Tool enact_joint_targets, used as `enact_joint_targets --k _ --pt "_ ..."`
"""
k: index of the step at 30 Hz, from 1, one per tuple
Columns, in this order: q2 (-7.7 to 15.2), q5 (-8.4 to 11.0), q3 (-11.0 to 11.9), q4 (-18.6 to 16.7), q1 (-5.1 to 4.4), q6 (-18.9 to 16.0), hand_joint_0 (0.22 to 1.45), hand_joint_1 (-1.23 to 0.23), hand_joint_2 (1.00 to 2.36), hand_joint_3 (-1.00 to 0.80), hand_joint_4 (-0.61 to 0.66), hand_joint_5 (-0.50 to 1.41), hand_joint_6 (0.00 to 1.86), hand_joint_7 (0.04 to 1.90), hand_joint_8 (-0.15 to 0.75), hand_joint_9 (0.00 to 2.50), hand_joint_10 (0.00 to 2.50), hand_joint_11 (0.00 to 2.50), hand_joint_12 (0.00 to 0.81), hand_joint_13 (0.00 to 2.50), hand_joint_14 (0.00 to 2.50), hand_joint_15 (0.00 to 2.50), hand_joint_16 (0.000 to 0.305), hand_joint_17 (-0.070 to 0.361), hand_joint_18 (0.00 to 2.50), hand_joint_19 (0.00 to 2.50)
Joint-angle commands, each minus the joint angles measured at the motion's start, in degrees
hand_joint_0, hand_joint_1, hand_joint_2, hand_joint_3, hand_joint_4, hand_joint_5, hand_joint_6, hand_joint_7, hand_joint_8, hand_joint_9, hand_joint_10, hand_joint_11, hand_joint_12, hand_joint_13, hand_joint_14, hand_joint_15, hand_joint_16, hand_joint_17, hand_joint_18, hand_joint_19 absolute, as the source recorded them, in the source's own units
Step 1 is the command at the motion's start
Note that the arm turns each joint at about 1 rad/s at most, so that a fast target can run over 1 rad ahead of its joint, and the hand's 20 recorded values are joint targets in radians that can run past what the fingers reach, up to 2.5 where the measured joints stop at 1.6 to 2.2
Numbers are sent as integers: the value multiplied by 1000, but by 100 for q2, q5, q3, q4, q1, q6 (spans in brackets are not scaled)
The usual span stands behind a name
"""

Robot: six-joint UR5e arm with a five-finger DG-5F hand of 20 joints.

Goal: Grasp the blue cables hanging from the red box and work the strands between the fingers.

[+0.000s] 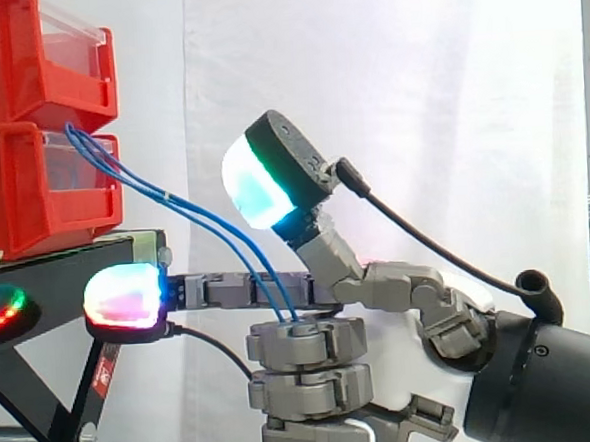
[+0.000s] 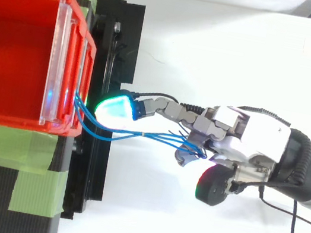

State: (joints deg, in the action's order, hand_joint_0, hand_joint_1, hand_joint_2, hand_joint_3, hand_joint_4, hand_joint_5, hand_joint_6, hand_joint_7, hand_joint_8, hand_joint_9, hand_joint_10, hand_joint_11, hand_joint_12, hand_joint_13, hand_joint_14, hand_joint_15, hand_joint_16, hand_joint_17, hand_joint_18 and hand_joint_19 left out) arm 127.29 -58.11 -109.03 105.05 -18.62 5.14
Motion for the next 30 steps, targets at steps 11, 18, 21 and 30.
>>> enact_joint_targets --k 11,18,21,30 --pt "-2 -113 374 1475 -1 -224 761 -431 1000 -1000 249 -155 7 679 341 1083 2500 2314 422 1120 2500 1554 47 106 1546 1371" --pt "-2 -113 268 1369 -1 -241 763 -430 1000 -1000 252 -149 7 681 353 1073 2500 2491 409 1121 2500 1595 48 108 1540 1351" --pt "-2 -95 180 1202 -19 -250 763 -431 1000 -1000 253 -147 7 688 359 1060 2500 2500 411 1120 2500 1657 49 110 1531 1294" --pt "-161 -7 22 1176 -19 -461 765 -432 1000 -1000 260 -136 7 687 379 1058 2500 2500 427 1132 2500 1644 51 114 1485 1062"
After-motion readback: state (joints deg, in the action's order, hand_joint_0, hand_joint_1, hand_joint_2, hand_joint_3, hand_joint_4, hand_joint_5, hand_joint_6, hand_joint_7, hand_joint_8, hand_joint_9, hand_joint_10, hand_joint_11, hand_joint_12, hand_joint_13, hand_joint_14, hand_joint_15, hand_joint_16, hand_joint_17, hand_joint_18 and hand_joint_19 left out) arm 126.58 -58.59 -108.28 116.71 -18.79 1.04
